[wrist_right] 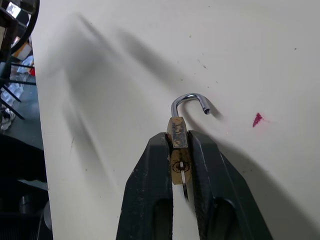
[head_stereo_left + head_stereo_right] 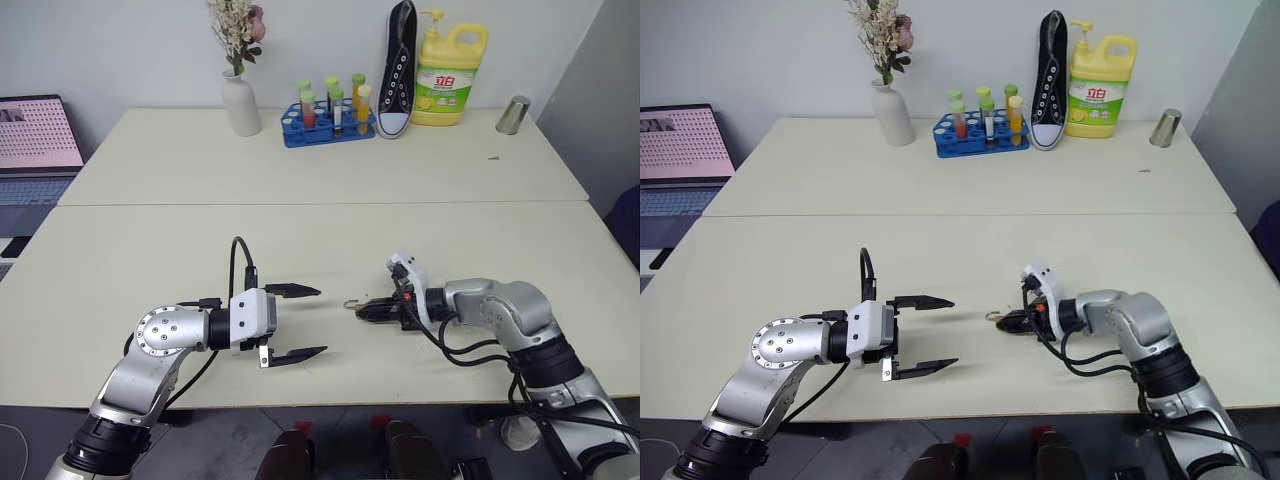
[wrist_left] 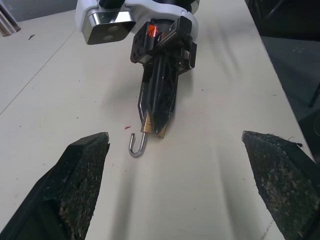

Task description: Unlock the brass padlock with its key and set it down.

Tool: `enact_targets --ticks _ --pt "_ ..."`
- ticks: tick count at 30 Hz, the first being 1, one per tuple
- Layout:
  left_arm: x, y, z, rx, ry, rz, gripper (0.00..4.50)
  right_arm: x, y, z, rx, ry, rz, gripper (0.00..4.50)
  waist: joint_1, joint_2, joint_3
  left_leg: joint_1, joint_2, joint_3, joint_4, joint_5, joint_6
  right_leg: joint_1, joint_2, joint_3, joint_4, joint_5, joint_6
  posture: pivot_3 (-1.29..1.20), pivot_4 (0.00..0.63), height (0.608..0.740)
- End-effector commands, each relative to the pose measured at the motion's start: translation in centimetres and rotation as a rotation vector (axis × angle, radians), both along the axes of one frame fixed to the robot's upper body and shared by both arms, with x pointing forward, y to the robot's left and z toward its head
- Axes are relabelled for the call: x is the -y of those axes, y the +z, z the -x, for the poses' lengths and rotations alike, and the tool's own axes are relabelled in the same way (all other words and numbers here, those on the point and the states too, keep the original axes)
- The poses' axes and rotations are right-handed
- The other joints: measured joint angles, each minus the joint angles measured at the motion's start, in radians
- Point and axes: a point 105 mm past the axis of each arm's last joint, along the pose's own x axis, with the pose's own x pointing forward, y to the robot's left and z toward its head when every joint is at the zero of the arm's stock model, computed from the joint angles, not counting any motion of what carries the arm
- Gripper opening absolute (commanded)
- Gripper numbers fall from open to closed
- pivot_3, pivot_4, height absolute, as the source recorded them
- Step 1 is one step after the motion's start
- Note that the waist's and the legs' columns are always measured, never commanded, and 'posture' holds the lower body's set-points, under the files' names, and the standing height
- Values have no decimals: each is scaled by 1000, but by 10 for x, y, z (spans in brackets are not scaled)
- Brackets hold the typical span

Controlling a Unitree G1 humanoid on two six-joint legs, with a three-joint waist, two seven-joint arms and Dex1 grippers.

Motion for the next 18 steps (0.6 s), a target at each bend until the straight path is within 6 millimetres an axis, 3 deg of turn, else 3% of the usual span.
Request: enact_targets --ticks 1,8,12,15,18 --pt "4 4 5 13 -22 5 4500 17 -2 -2 63 -7 96 1828 1 0 0 0 0 0 0 0 0 0 0 0 0 0 0 0 150 740" --pt "3 -1 1 -13 37 -47 4500 46 22 5 285 47 192 4200 4 0 0 0 -1 -1 0 0 0 1 -2 -1 0 0 0 0 150 740" --pt "2 0 -1 0 63 -61 4500 51 35 11 383 87 217 4200 2 0 0 0 -1 0 0 0 0 1 -2 -1 0 0 0 0 150 740" --pt "0 1 -1 -8 49 -98 4500 56 59 34 568 180 208 4200 3 1 1 -1 0 -1 0 0 0 1 -1 -2 0 0 0 0 150 740" --pt "0 6 0 -15 37 -89 4500 61 63 51 613 229 226 4200 4 0 1 -1 0 -1 0 0 0 1 -1 -2 -1 0 0 0 150 740"
